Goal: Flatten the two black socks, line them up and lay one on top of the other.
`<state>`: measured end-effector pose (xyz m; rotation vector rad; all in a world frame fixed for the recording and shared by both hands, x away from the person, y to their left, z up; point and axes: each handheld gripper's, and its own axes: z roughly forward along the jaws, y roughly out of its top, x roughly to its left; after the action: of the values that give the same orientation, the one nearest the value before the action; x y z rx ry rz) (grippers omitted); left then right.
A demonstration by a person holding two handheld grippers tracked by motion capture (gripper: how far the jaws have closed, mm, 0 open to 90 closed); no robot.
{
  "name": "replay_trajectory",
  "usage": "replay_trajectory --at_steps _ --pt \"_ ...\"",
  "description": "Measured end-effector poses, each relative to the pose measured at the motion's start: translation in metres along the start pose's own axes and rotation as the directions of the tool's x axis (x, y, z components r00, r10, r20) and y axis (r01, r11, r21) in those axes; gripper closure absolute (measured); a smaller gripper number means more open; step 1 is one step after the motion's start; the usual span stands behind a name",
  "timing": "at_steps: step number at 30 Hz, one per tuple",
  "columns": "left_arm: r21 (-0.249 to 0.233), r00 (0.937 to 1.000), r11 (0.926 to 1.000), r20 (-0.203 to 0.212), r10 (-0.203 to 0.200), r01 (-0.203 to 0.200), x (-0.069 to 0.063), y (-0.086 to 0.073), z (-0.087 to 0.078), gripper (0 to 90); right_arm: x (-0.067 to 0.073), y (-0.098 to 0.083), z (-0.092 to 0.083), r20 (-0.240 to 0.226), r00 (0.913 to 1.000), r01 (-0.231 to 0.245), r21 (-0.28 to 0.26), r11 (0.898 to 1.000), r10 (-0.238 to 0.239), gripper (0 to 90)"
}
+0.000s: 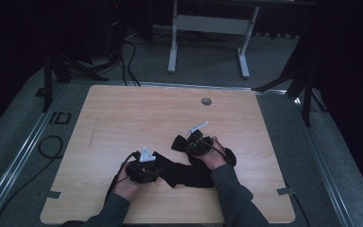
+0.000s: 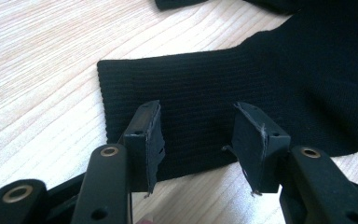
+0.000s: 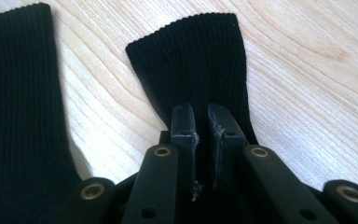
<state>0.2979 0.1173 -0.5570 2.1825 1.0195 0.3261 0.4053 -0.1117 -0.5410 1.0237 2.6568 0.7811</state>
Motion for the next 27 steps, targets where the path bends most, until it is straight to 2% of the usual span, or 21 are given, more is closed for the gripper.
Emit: replay_trajectory --at_steps 4,8,12,16,22,23,24,27 --pt "-0.001 1.0 1.0 0.001 0.001 -0.001 -0.001 0.0 0.0 53.0 0.005 0.003 0.001 0.021 0.9998 0.004 0.002 1.0 -0.004 83.7" --pt "-0.001 1.0 1.0 0.002 0.003 -0.003 -0.001 0.0 0.0 52.9 0.008 0.006 0.002 0.015 0.9999 -0.003 -0.009 1.0 0.003 83.8" --pt "-0.002 1.0 1.0 0.003 0.003 -0.003 -0.001 0.0 0.0 52.9 0.019 0.011 -0.006 0.013 0.9996 0.027 -0.041 0.999 -0.026 84.0" --pt "-0.002 1.0 1.0 0.002 0.004 -0.004 -0.001 0.0 0.0 52.8 0.024 0.015 -0.015 0.01 0.9994 0.033 -0.062 0.998 -0.032 84.0" --pt "-0.007 1.0 1.0 -0.002 0.004 -0.004 -0.004 0.0 0.001 52.9 0.035 0.024 -0.044 -0.027 0.9995 0.012 -0.151 0.988 -0.016 84.0" --pt "-0.006 1.0 1.0 -0.002 0.004 -0.004 -0.004 0.0 0.001 52.9 0.035 0.024 -0.044 -0.027 0.9995 0.012 -0.151 0.988 -0.016 84.0" --pt "-0.007 1.0 1.0 0.001 0.002 -0.002 -0.006 0.0 0.001 52.9 0.04 0.026 -0.053 -0.033 0.9994 0.008 -0.173 0.985 -0.013 84.0" --pt "-0.013 0.9999 0.9999 0.008 -0.01 0.01 -0.006 -0.001 0.001 53.4 0.05 0.026 -0.068 -0.069 0.9976 -0.016 -0.193 0.981 0.003 84.1"
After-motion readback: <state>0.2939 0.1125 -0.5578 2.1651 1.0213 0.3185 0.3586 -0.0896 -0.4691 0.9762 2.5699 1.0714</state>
